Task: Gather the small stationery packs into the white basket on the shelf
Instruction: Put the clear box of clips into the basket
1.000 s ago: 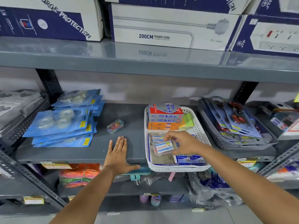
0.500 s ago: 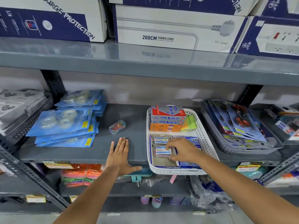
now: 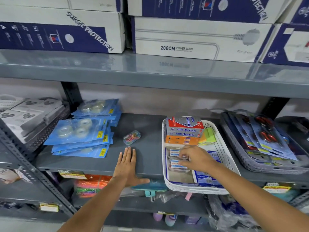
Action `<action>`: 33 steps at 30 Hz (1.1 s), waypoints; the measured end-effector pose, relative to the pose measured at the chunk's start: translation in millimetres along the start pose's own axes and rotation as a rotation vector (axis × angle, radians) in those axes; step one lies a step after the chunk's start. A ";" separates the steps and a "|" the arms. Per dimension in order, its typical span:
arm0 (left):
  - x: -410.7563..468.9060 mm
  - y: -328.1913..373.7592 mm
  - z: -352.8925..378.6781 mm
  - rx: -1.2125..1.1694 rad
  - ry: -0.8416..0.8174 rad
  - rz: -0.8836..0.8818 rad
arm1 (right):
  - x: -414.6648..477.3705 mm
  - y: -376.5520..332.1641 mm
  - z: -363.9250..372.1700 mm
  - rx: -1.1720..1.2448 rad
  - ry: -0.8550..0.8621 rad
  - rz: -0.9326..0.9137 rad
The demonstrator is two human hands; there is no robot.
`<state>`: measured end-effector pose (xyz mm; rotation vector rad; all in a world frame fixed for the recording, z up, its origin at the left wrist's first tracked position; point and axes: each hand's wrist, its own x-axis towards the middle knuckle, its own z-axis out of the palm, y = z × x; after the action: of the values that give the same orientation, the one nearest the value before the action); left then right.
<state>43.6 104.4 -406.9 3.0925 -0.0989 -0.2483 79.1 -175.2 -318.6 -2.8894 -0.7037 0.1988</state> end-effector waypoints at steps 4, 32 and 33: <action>1.3 -25.5 0.1 0.005 0.017 -0.016 | 31.0 -27.9 -6.4 0.042 0.079 -0.121; 8.6 -32.8 10.1 -0.006 0.113 0.034 | 177.1 -114.5 27.8 -0.213 -0.144 -0.272; 8.4 -33.3 10.1 -0.005 0.111 0.031 | 175.4 -113.0 28.6 -0.196 -0.163 -0.249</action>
<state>52.2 136.8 -419.6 3.0884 -0.1422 -0.0753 178.5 9.0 -341.4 -2.9530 -1.1635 0.3546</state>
